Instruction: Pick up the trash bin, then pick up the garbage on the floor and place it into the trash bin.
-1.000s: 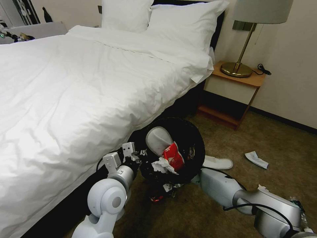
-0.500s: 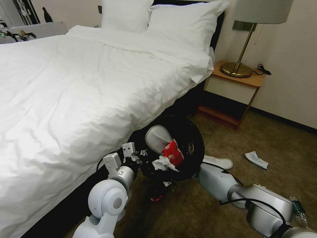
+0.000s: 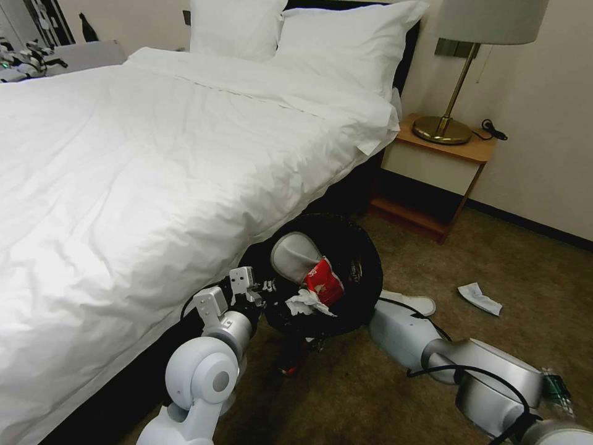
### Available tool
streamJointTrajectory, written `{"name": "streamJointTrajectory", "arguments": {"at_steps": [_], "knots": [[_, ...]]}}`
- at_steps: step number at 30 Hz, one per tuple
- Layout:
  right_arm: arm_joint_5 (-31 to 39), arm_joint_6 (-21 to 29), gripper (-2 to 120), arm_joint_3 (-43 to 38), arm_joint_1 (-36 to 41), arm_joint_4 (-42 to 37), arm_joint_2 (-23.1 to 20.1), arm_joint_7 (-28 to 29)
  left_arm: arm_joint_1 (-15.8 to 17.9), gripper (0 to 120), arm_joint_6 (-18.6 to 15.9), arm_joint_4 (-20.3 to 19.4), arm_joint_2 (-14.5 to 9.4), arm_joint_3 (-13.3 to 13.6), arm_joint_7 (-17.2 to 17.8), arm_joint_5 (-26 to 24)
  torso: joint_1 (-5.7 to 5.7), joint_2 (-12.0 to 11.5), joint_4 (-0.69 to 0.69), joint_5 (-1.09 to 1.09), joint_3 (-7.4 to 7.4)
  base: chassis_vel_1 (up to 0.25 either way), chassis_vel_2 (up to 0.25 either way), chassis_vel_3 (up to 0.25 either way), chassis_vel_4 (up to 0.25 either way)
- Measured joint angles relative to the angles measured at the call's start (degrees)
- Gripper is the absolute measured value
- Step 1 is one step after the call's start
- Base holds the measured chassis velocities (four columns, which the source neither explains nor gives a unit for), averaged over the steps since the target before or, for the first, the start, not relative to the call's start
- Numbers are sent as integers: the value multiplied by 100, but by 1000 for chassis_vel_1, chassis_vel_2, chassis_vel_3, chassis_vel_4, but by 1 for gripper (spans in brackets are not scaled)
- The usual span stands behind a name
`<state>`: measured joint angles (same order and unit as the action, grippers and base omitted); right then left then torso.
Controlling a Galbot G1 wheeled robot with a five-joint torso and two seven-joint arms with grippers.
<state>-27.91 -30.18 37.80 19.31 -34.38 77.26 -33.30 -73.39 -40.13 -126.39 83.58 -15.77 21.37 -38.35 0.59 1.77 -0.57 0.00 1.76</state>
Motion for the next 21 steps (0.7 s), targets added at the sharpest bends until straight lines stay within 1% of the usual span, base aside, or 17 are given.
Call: {"name": "streamJointTrajectory", "arguments": {"at_steps": [4, 5, 6, 8, 9, 10, 11, 13, 14, 17, 18, 20, 21], "knots": [[-1, -9, 100, 12, -9, 8, 21, 9, 1, 0, 12, 7, 1, 1, -18, 28, -1, 0, 0, 0, 0, 0, 0, 0, 0], [-4, -43, 96, 16, -19, 32, 40, 11, 0, 0, 20, 9, 3, 3, -32, 45, -1, 0, 0, 0, 0, 0, 0, 0, 0], [-4, -43, 96, 16, -19, 32, 40, 11, 0, 0, 20, 9, 3, 3, -32, 45, -1, 0, 0, 0, 0, 0, 0, 0, 0], [-20, -107, 88, 14, -32, 73, 62, 12, 0, 0, 23, 12, 3, 5, -45, 55, -1, 0, 0, 0, 0, 0, 0, 0, 0], [-20, -107, 88, 14, -32, 73, 62, 12, 0, 0, 23, 12, 3, 5, -45, 55, -1, 0, 0, 0, 0, 0, 0, 0, 0], [-23, -130, 80, 13, -33, 84, 69, 11, 2, 0, 27, 13, 3, 7, -55, 65, -1, 0, 0, 0, 0, 0, 0, 0, 0], [-23, -130, 80, 13, -33, 84, 69, 11, 2, 0, 27, 13, 3, 7, -55, 65, -1, 0, 0, 0, 0, 0, 0, 0, 0], [-24, -149, 68, 13, -34, 84, 67, 9, -2, 0, 35, 16, -1, 12, -75, 82, -1, 0, 0, 0, 0, 0, 0, 0, 0], [-24, -149, 68, 13, -34, 84, 67, 9, -2, 0, 35, 16, -1, 12, -75, 82, -1, 0, 0, 0, 0, 0, 0, 0, 0], [-22, -158, 53, 17, -33, 82, 52, 7, -11, 0, 43, 21, -5, 13, -104, 105, -1, 0, 0, 0, 0, 0, 0, 0, 0], [-22, -158, 53, 17, -33, 82, 52, 7, -11, 0, 43, 21, -5, 13, -104, 105, -1, 0, 0, 0, 0, 0, 0, 0, 0], [-18, -160, 43, 20, -28, 75, 49, 6, -9, 0, 44, 22, -6, 13, -109, 110, -1, 0, 0, 0, 0, 0, 0, 0, 0], [-18, -160, 43, 20, -28, 75, 49, 6, -9, 0, 44, 22, -6, 13, -109, 110, -1, 0, 0, 0, 0, 0, 0, 0, 0]]}}
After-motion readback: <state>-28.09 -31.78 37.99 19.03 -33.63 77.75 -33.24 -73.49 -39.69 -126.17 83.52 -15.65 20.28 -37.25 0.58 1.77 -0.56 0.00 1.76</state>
